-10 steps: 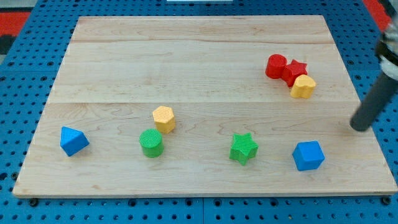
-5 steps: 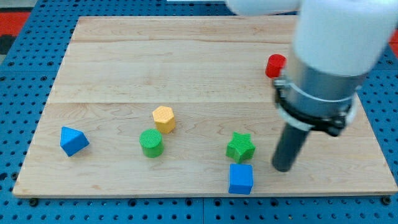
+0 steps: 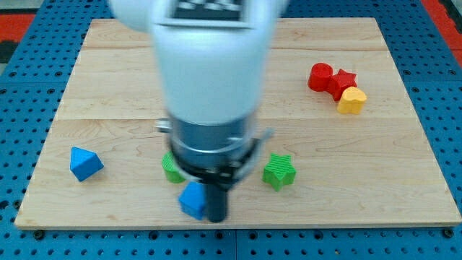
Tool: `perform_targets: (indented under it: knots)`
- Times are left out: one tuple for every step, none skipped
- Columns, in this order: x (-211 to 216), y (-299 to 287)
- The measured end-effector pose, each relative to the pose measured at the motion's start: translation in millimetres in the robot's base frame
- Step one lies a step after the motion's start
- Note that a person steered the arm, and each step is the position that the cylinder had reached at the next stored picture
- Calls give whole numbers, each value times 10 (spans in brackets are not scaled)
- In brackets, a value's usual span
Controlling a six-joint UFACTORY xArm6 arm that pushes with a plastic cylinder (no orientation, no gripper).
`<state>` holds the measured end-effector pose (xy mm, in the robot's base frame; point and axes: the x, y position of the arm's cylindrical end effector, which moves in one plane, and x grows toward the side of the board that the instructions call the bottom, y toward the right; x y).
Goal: Push the blue cube to the bottom of the yellow hexagon
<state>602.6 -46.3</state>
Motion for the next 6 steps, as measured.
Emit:
perform_targets:
  knots:
    - [-274,-432]
    - [139,-359]
    - [150,-1122]
    - [-51,-1349]
    - [-451,-732]
    - [-369,-869]
